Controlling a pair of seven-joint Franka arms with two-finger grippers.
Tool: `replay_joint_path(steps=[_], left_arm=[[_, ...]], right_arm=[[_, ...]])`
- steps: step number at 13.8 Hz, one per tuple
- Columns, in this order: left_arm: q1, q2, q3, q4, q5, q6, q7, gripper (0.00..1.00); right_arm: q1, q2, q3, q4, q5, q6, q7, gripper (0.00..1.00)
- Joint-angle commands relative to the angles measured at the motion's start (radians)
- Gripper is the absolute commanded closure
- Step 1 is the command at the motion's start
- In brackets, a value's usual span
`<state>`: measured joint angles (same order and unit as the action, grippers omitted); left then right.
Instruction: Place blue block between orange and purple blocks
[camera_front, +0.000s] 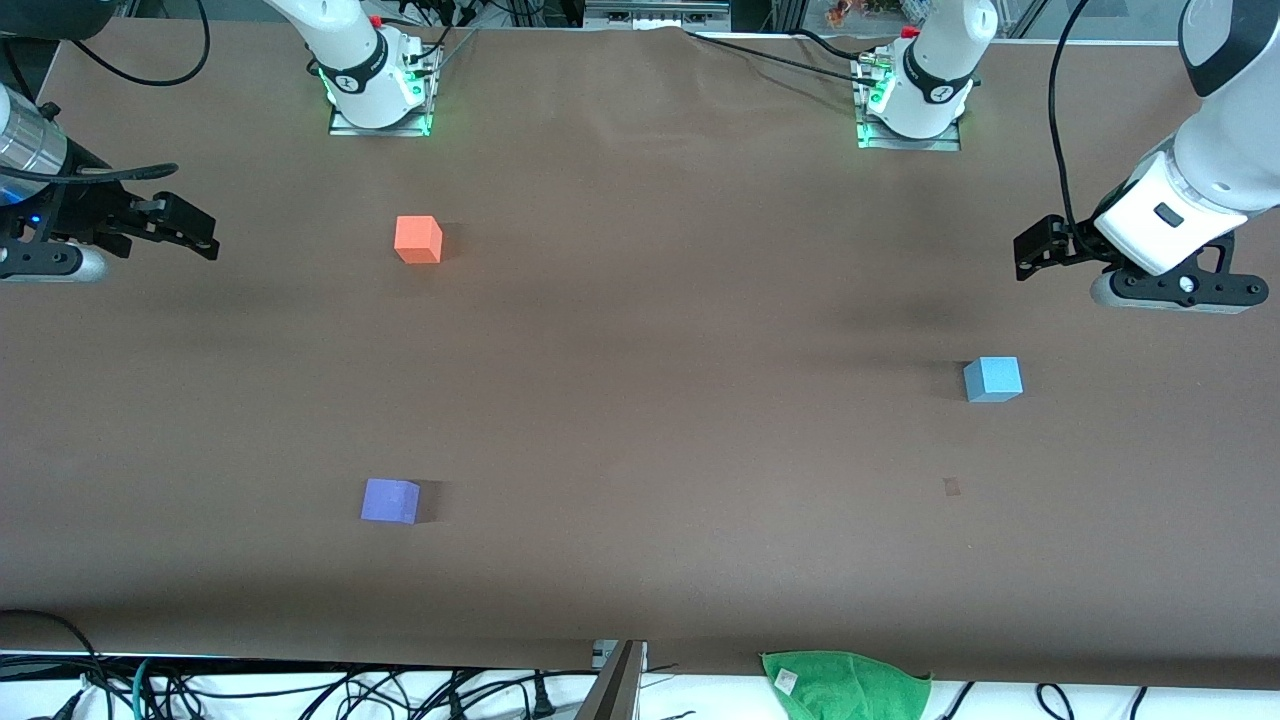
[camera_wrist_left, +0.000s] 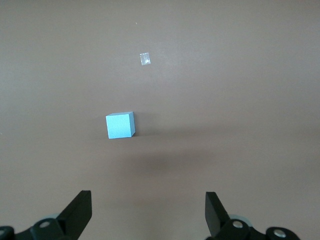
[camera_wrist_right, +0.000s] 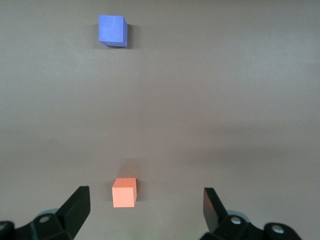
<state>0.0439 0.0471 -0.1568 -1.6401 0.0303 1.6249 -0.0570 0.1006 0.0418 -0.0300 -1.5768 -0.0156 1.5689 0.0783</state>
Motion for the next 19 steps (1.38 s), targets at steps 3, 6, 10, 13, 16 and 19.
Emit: replay_joint_path(steps=[3,6,10,13,16,19], left_arm=[[0.002,0.005,-0.003,0.017,-0.001,-0.020,0.006,0.00],[0.001,0.010,-0.003,0.017,-0.001,-0.020,0.005,0.00],[0.002,0.008,-0.006,0.009,-0.013,-0.037,-0.035,0.00],[0.002,0.008,-0.006,0.009,-0.012,-0.037,-0.030,0.00],[0.002,0.010,-0.006,0.011,-0.012,-0.037,-0.024,0.00],[0.002,0.008,-0.006,0.008,-0.012,-0.043,-0.020,0.00]], right_arm=[[0.004,-0.007,0.002,-0.002,0.002,0.007,0.009,0.00],[0.004,-0.007,0.002,-0.002,0.002,0.007,0.009,0.00],[0.002,-0.005,0.001,-0.002,-0.001,0.022,0.009,0.00],[0.002,-0.005,0.001,-0.002,0.000,0.020,0.009,0.00],[0.002,-0.005,0.001,-0.002,0.000,0.020,0.009,0.00],[0.002,-0.005,0.001,-0.002,0.000,0.020,0.009,0.00]])
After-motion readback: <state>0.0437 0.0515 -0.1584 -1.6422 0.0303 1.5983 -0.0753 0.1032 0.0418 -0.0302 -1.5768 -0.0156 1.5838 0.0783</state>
